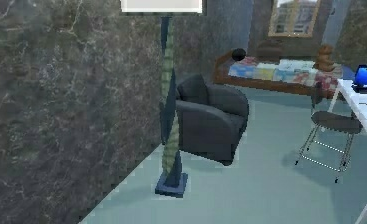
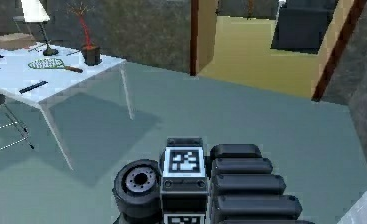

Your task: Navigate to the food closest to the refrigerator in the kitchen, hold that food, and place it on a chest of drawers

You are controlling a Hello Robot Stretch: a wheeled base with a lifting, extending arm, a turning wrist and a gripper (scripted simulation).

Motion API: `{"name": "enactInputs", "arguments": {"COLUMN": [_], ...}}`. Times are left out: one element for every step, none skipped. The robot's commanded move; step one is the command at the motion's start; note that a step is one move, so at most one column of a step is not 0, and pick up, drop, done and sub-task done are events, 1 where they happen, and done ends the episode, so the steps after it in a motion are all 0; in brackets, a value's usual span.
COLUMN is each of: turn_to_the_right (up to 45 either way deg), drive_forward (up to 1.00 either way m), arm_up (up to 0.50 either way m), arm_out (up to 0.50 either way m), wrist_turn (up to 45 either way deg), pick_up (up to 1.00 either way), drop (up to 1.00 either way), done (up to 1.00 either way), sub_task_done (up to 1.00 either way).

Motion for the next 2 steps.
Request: {"name": "enactInputs", "arguments": {"turn_to_the_right": [45.0,15.0], "drive_forward": [0.0,0.0], "arm_up": [0.0,0.0], "arm_out": [0.0,0.0], "wrist_turn": [0.0,0.0], "pick_up": [0.0,0.0], "drop": [0.0,0.0], "done": [0.0,0.0], "sub_task_done": [0.0,0.0]}}
